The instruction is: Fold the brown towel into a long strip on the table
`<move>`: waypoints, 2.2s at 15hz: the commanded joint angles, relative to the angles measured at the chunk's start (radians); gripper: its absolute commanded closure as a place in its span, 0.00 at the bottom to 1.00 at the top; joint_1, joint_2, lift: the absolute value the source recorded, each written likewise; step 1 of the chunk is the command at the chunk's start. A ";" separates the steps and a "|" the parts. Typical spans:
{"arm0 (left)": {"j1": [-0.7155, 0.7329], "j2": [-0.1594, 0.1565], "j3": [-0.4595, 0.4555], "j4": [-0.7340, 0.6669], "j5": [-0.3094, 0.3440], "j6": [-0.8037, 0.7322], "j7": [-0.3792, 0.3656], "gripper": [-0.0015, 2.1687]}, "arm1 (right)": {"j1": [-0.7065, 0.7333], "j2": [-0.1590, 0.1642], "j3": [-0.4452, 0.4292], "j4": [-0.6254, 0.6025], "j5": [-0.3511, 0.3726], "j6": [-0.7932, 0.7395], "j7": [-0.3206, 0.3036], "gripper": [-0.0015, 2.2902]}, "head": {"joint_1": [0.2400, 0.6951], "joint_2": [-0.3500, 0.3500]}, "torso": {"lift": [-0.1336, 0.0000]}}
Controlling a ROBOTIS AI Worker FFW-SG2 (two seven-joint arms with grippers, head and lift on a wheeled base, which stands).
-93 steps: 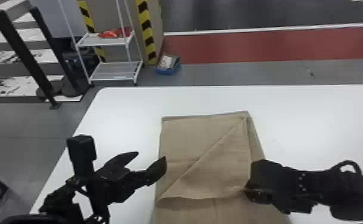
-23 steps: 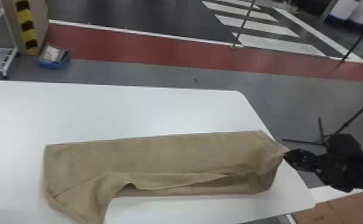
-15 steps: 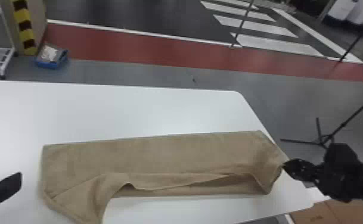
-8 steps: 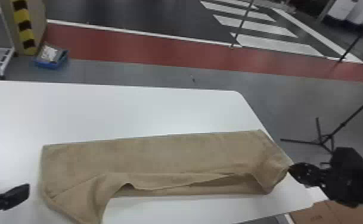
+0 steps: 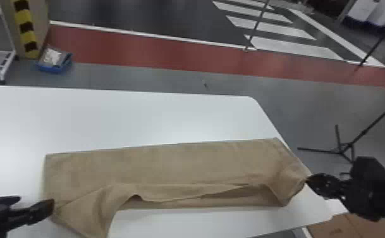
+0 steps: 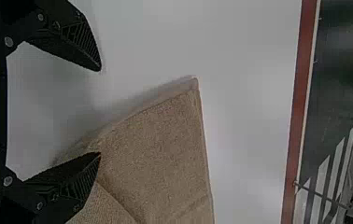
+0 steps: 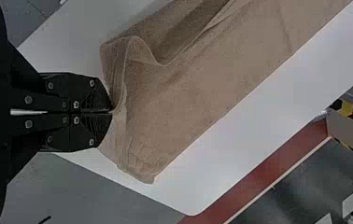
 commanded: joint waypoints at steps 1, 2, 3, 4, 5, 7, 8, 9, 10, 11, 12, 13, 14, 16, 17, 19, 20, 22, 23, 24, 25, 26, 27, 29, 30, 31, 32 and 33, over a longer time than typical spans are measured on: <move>-0.024 0.001 -0.033 0.040 -0.015 0.003 0.011 0.22 | -0.002 -0.004 0.000 0.005 0.001 0.000 0.005 0.65 | 1.00 0.00 | 0.08; -0.031 0.001 -0.040 0.052 -0.020 0.006 0.012 0.32 | -0.003 -0.006 0.000 0.010 0.001 0.000 0.005 0.65 | 1.00 0.00 | 0.08; -0.038 0.001 -0.045 0.064 -0.022 0.009 0.014 0.43 | -0.006 -0.007 0.000 0.013 0.003 0.000 0.005 0.65 | 1.00 0.00 | 0.08; -0.046 0.001 -0.045 0.074 -0.023 0.009 0.020 0.59 | -0.008 -0.009 0.001 0.013 0.003 0.000 0.005 0.65 | 1.00 0.00 | 0.08; -0.052 0.000 -0.047 0.075 -0.023 0.012 0.034 0.84 | -0.012 -0.011 0.003 0.018 0.001 -0.003 0.005 0.65 | 1.00 0.00 | 0.08; -0.058 -0.002 -0.047 0.072 -0.022 0.012 0.052 0.99 | -0.029 -0.017 0.010 0.031 0.003 0.000 0.005 0.65 | 1.00 0.00 | 0.08; -0.072 0.000 -0.045 0.072 -0.014 0.012 0.050 0.99 | -0.044 -0.024 0.020 0.045 0.004 0.000 0.005 0.65 | 1.00 0.00 | 0.08; -0.093 0.000 -0.045 0.078 -0.019 0.012 0.052 0.99 | -0.066 -0.034 0.041 0.064 0.016 0.003 0.005 0.65 | 1.00 0.00 | 0.08; -0.129 -0.002 -0.045 0.098 -0.017 0.012 0.052 0.99 | -0.106 -0.046 0.069 0.093 0.032 0.012 0.005 0.65 | 1.00 0.00 | 0.08; -0.173 0.000 -0.039 0.132 -0.009 0.012 0.053 0.99 | -0.155 -0.063 0.101 0.125 0.052 0.015 -0.012 0.65 | 1.00 0.00 | 0.08; -0.221 0.000 -0.028 0.176 -0.008 0.009 0.061 0.99 | -0.199 -0.080 0.141 0.154 0.073 0.031 -0.038 0.65 | 1.00 0.00 | 0.08; -0.267 0.000 -0.019 0.224 -0.009 0.006 0.066 0.99 | -0.241 -0.090 0.178 0.177 0.095 0.046 -0.055 0.65 | 1.00 0.00 | 0.08; -0.324 0.004 -0.007 0.287 -0.009 -0.009 0.073 0.99 | -0.291 -0.101 0.227 0.202 0.124 0.061 -0.071 0.65 | 1.00 0.00 | 0.08; -0.417 0.006 0.024 0.414 -0.005 -0.055 0.090 0.99 | -0.385 -0.119 0.320 0.255 0.176 0.092 -0.107 0.65 | 1.00 0.00 | 0.08; -0.462 0.006 0.050 0.480 -0.006 -0.089 0.106 0.99 | -0.437 -0.126 0.359 0.284 0.197 0.095 -0.126 0.65 | 1.00 0.03 | 0.08; -0.537 0.018 0.091 0.592 -0.008 -0.141 0.130 0.99 | -0.528 -0.138 0.420 0.326 0.226 0.117 -0.155 0.65 | 1.00 0.13 | 0.08; -0.560 0.033 0.101 0.632 0.001 -0.169 0.142 0.99 | -0.555 -0.146 0.448 0.327 0.230 0.135 -0.172 0.65 | 1.00 0.16 | 0.08; -0.547 0.038 0.151 0.637 0.009 -0.178 0.142 0.99 | -0.538 -0.144 0.469 0.280 0.233 0.150 -0.176 0.65 | 1.00 0.21 | 0.08; -0.518 0.044 0.168 0.621 0.029 -0.175 0.139 0.99 | -0.494 -0.139 0.469 0.232 0.223 0.147 -0.175 0.65 | 0.97 0.24 | 0.08; -0.480 0.050 0.174 0.580 0.041 -0.175 0.133 0.93 | -0.436 -0.133 0.464 0.186 0.216 0.138 -0.173 0.65 | 0.97 0.26 | 0.08; -0.442 0.055 0.184 0.538 0.052 -0.181 0.132 0.66 | -0.387 -0.132 0.463 0.159 0.213 0.132 -0.173 0.65 | 0.99 0.29 | 0.08; -0.397 0.055 0.203 0.488 0.072 -0.196 0.127 0.12 | -0.333 -0.129 0.460 0.136 0.210 0.120 -0.175 0.65 | 1.00 0.30 | 0.08; -0.363 0.055 0.210 0.440 0.092 -0.199 0.124 0.00 | -0.282 -0.126 0.458 0.119 0.210 0.114 -0.179 0.65 | 1.00 0.31 | 0.08; -0.297 0.055 0.245 0.347 0.121 -0.218 0.113 0.01 | -0.224 -0.104 0.452 0.090 0.199 0.098 -0.183 0.65 | 1.00 0.33 | 0.08; -0.270 0.055 0.259 0.296 0.138 -0.218 0.112 0.01 | -0.209 -0.096 0.449 0.079 0.188 0.098 -0.183 0.65 | 1.00 0.33 | 0.08; -0.227 0.055 0.271 0.229 0.139 -0.221 0.099 0.01 | -0.192 -0.086 0.443 0.064 0.180 0.095 -0.181 0.65 | 1.00 0.34 | 0.08; -0.170 0.055 0.283 0.150 0.138 -0.224 0.092 0.02 | -0.172 -0.081 0.443 0.048 0.180 0.086 -0.181 0.65 | 1.00 0.35 | 0.08; -0.107 0.055 0.286 0.089 0.136 -0.248 0.058 0.03 | -0.149 -0.080 0.440 0.034 0.180 0.083 -0.183 0.65 | 1.00 0.36 | 0.08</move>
